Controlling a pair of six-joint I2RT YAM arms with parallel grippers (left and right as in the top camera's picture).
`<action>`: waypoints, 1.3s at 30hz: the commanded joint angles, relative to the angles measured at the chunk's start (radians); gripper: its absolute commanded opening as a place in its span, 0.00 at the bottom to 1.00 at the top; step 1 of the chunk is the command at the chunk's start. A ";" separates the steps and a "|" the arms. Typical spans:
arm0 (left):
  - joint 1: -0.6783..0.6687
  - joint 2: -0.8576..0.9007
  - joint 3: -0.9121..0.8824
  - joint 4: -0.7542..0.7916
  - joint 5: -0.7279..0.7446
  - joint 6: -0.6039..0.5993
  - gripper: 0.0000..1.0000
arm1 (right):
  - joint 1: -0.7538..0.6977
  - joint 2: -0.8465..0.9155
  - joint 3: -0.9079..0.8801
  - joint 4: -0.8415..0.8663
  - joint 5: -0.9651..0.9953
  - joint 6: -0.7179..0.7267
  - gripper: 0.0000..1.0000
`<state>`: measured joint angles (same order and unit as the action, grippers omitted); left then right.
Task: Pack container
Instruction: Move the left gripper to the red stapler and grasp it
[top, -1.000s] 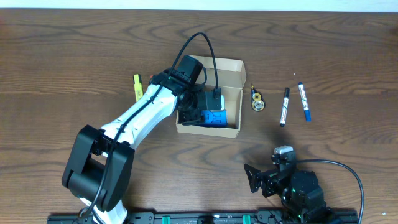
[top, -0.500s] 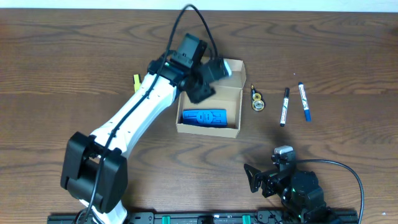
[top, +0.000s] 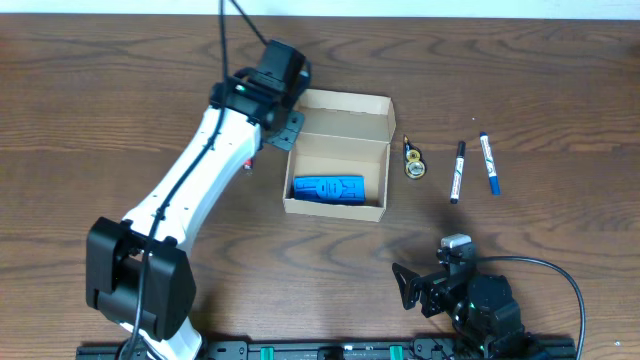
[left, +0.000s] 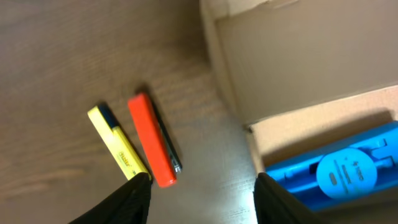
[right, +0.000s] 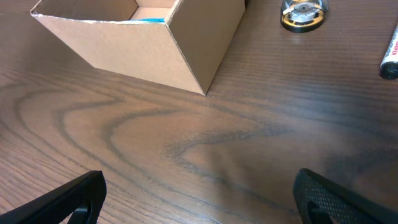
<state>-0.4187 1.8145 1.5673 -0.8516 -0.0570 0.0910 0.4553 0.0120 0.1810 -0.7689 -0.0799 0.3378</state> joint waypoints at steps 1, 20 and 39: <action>0.028 -0.011 0.005 -0.037 0.080 -0.045 0.53 | 0.010 -0.006 -0.011 -0.001 -0.006 0.013 0.99; 0.212 -0.006 -0.177 0.193 0.100 0.011 0.63 | 0.010 -0.006 -0.011 -0.001 -0.006 0.013 0.99; 0.212 0.177 -0.278 0.413 0.135 -0.006 0.56 | 0.010 -0.006 -0.011 -0.001 -0.006 0.013 0.99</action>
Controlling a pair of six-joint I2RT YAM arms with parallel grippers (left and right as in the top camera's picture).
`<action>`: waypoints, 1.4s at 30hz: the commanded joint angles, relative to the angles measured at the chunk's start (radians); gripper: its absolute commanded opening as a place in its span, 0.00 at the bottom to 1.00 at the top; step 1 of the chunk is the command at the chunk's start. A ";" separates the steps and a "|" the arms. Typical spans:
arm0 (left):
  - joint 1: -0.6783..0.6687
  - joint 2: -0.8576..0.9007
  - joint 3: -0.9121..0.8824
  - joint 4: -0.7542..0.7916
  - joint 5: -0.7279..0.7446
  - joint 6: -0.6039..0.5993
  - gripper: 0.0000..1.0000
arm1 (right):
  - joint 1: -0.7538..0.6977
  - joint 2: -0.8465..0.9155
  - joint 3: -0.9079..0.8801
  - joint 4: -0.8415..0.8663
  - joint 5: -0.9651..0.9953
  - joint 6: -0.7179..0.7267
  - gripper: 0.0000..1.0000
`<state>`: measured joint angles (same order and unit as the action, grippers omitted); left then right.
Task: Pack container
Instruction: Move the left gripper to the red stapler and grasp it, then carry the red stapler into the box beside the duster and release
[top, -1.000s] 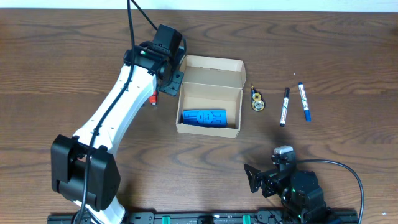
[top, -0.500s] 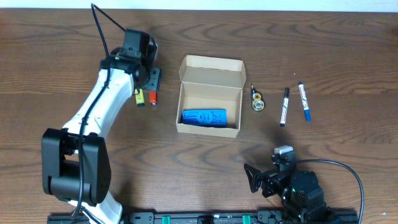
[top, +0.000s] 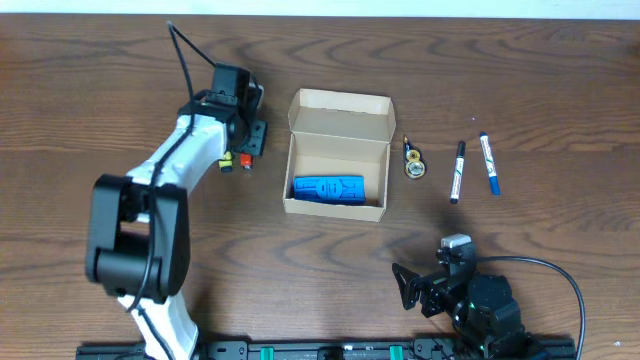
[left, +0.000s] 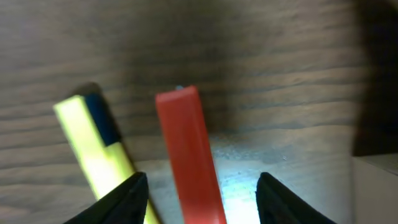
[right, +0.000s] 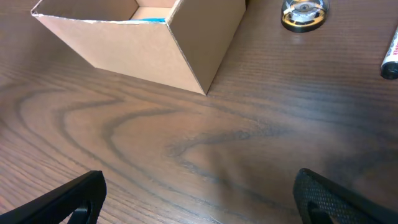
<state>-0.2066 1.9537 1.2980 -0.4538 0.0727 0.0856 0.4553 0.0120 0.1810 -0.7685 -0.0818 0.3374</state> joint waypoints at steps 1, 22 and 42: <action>0.000 0.042 -0.009 0.019 0.005 -0.005 0.56 | 0.010 -0.006 -0.011 -0.002 -0.004 0.014 0.99; -0.003 0.086 -0.003 0.035 0.005 -0.023 0.25 | 0.010 -0.006 -0.011 -0.002 -0.004 0.014 0.99; -0.011 -0.230 0.159 -0.106 0.065 0.236 0.06 | 0.010 -0.006 -0.011 -0.002 -0.004 0.014 0.99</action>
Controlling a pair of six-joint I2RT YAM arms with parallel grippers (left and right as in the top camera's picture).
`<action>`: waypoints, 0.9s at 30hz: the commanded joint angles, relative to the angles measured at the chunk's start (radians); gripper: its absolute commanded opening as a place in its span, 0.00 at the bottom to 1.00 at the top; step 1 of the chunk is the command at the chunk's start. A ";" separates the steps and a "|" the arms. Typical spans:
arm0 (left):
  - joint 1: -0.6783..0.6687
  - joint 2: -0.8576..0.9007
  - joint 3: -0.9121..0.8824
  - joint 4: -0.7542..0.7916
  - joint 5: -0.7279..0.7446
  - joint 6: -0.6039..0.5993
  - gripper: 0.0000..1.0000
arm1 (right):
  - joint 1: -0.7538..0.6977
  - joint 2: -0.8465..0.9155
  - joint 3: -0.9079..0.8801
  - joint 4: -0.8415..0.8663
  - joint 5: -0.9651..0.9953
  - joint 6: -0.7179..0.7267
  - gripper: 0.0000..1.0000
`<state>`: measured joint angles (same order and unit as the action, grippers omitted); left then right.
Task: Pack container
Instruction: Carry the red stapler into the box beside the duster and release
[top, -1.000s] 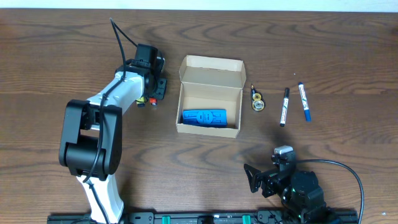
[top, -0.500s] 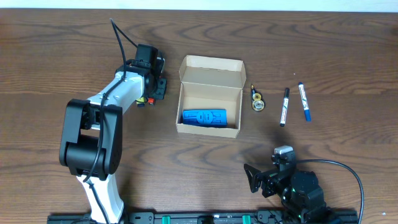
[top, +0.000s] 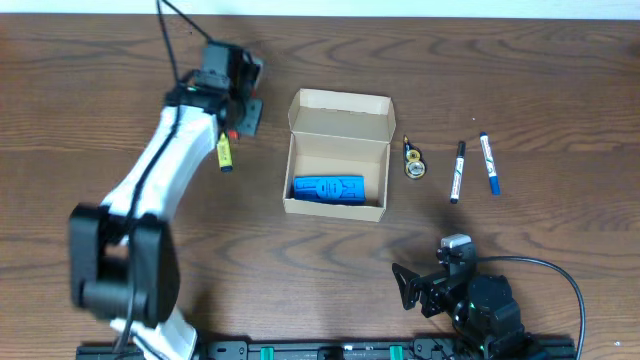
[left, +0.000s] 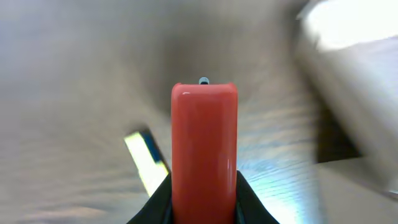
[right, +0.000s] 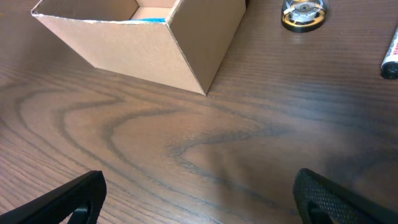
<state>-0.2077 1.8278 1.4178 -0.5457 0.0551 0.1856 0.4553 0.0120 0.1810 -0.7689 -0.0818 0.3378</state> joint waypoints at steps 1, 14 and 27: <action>-0.014 -0.127 0.039 -0.023 0.123 0.172 0.06 | 0.010 -0.006 -0.011 -0.001 -0.004 0.013 0.99; -0.255 -0.212 0.038 -0.192 0.390 0.650 0.06 | 0.010 -0.006 -0.011 -0.001 -0.004 0.013 0.99; -0.342 -0.047 0.036 -0.185 0.285 0.919 0.05 | 0.010 -0.006 -0.011 -0.001 -0.004 0.013 0.99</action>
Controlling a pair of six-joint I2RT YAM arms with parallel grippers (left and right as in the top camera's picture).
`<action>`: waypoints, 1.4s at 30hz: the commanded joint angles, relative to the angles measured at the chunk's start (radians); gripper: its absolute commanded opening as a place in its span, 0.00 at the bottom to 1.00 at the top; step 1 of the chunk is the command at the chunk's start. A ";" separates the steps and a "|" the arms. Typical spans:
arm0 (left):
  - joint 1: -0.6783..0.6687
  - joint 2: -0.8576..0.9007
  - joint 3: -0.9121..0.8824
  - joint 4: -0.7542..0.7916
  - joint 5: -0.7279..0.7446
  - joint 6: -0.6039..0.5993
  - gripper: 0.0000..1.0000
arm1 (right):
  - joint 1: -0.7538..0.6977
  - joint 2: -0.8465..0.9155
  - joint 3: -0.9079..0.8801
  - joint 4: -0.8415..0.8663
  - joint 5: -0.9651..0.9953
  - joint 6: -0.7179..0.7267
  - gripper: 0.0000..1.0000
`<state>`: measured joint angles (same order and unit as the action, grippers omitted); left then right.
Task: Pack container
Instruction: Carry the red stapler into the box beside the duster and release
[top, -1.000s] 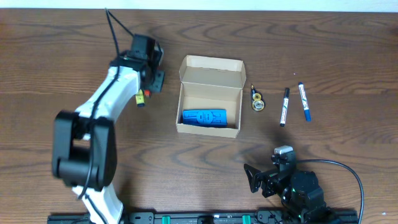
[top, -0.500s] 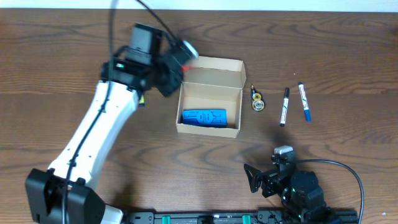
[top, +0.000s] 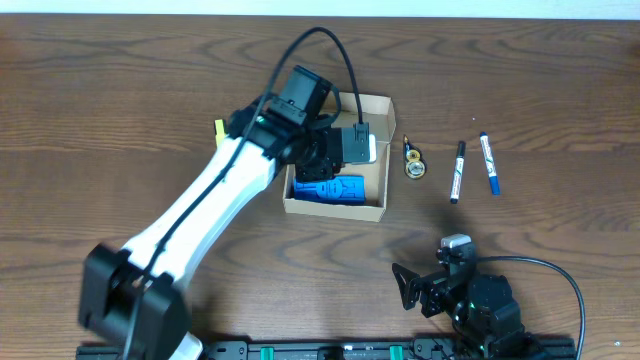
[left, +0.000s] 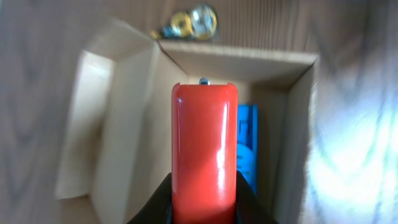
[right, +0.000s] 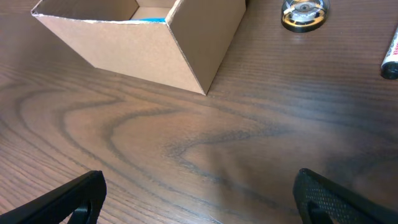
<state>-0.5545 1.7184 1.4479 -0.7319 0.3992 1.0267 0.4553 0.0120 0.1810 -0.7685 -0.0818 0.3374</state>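
An open cardboard box (top: 340, 100) stands mid-table with a blue flat item (top: 336, 188) lying in its near part. My left gripper (top: 330, 160) hovers over the box, shut on a red marker (left: 204, 149). Past the marker, the left wrist view shows the box's inner wall (left: 124, 124) and the blue item (left: 247, 146). A yellow highlighter (top: 218, 128) lies left of the box. My right gripper (right: 199, 208) rests open near the table's front edge, nothing between its fingers.
Right of the box lie a small gold-coloured object (top: 412, 160), a black marker (top: 458, 170) and a blue marker (top: 488, 162). The right wrist view shows the box's outer wall (right: 149, 56) and the gold object (right: 303, 15) beyond it.
My left gripper has moved right with the red marker, from left of the box to above its inside. The yellow highlighter stays on the table. The right arm is unmoved.
My left gripper was open above the box's left edge, the red marker and yellow highlighter lying side by side. Then it stood open over the red marker. Then it was shut on it, raised off the table. Now it holds it over the box.
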 joint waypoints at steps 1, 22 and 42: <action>0.005 0.082 0.006 0.003 -0.080 0.077 0.06 | 0.010 -0.006 -0.011 -0.002 -0.004 0.014 0.99; 0.006 0.281 0.006 0.124 -0.220 0.163 0.12 | 0.010 -0.006 -0.011 -0.002 -0.004 0.014 0.99; 0.006 0.275 0.008 0.131 -0.232 0.029 0.47 | 0.010 -0.006 -0.011 -0.002 -0.004 0.014 0.99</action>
<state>-0.5526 2.0014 1.4479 -0.5983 0.1722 1.1133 0.4553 0.0120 0.1810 -0.7685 -0.0822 0.3378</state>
